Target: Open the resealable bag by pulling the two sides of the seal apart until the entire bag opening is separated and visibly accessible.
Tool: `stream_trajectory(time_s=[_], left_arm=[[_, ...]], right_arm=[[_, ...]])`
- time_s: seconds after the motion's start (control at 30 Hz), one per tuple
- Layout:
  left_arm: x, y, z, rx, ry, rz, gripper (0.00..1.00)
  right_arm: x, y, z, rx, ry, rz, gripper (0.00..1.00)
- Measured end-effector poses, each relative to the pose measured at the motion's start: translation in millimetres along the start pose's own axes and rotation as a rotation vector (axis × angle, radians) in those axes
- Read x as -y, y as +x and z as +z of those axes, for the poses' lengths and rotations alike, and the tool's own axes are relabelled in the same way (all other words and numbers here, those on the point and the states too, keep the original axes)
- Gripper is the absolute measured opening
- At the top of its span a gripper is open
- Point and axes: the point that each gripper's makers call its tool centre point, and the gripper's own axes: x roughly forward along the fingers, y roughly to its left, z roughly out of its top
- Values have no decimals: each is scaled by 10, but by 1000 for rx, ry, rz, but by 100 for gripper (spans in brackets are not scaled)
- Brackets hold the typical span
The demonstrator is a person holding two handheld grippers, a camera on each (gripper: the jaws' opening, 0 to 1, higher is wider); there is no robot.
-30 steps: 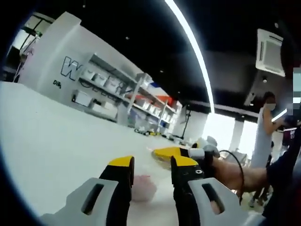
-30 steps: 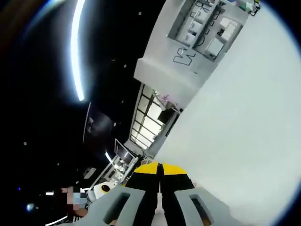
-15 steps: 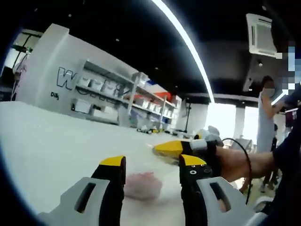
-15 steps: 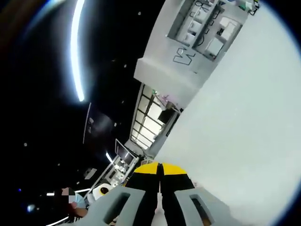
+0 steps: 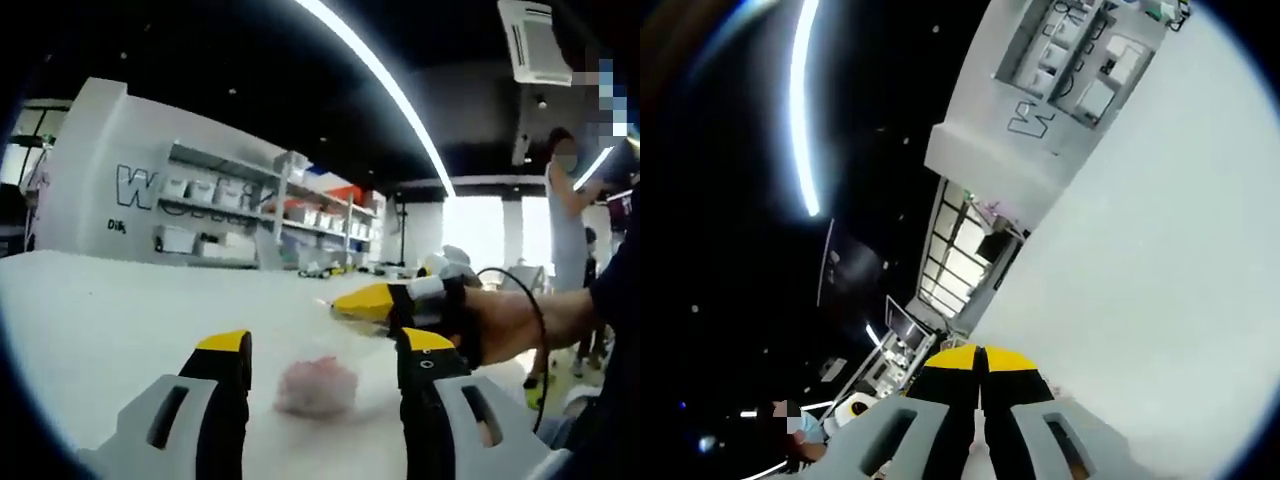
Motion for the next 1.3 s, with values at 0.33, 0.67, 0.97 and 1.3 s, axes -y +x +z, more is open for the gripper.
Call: stream_trajectory(time_s=[0.33, 0.67, 0.97, 1.3], left_arm=[[-3, 12, -109, -27, 63, 0, 72], [16, 22, -250, -73, 122, 11, 79], [-18, 37, -274, -63, 83, 18, 91], [-25, 67, -311, -80, 102, 24, 99]], right_arm=[[-9, -53, -32, 4, 5, -5, 0], [-29, -83, -88, 3, 7, -6, 0], [-27, -109, -98, 4, 15, -6, 0], [-17, -107, -68, 13, 32, -6, 0]])
